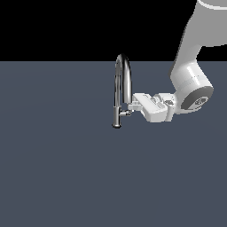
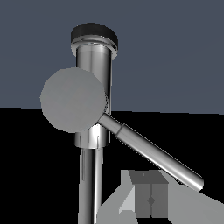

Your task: Turn on the faucet by rotating a designated handle.

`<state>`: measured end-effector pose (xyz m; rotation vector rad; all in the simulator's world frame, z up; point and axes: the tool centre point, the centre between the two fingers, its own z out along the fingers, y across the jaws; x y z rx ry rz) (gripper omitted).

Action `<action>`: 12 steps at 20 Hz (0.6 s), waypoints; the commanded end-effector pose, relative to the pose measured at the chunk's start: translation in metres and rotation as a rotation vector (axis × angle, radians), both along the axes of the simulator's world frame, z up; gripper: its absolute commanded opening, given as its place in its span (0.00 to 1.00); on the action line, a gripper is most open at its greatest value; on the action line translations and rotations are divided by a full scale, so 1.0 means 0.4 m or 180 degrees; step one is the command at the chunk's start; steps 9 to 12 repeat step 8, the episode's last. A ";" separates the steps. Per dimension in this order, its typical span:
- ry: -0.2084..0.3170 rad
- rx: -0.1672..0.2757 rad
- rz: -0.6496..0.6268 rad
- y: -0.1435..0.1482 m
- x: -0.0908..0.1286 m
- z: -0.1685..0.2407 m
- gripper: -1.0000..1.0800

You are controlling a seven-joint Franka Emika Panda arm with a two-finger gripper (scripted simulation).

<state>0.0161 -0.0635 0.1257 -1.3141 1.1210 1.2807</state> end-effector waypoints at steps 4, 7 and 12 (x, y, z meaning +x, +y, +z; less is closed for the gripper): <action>0.0062 -0.0010 -0.0028 -0.018 -0.038 -0.098 0.00; 0.0087 -0.0015 -0.0040 -0.026 -0.059 -0.150 0.00; 0.0087 -0.0015 -0.0040 -0.026 -0.059 -0.150 0.00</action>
